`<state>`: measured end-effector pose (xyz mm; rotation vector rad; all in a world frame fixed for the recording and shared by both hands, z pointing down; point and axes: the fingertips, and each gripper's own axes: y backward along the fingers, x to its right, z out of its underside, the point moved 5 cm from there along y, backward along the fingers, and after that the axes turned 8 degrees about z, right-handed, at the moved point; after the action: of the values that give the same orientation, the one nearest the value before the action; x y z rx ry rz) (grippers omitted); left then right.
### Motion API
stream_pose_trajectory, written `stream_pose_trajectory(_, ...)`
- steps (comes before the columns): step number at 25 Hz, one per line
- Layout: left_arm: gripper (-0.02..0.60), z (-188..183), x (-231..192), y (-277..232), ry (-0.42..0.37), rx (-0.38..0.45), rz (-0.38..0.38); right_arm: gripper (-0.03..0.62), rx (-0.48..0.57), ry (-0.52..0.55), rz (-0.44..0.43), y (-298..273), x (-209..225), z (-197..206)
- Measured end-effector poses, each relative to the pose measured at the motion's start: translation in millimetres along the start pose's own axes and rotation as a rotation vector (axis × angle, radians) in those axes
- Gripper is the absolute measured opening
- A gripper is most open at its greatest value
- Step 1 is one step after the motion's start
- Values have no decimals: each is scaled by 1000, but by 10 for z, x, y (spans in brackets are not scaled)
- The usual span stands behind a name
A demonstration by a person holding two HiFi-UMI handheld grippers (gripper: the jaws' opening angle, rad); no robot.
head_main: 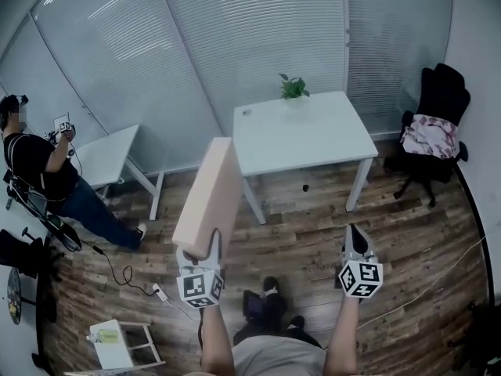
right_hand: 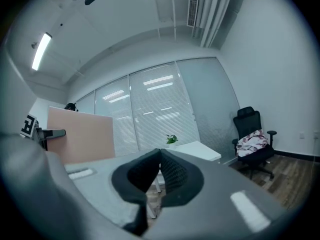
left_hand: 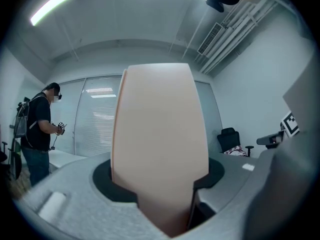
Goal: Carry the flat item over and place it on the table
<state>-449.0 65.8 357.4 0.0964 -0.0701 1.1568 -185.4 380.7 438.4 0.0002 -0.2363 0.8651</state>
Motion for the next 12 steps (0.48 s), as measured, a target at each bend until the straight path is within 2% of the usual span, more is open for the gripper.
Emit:
stream_pose_trajectory(5, 287, 110, 90, -186, -21, -30, 22, 0, 12, 7, -11, -128, 74, -58)
stream_pose_trajectory(12, 287, 160, -127, -687, 25, 7, 9, 0, 12, 51, 3, -539, 171, -210)
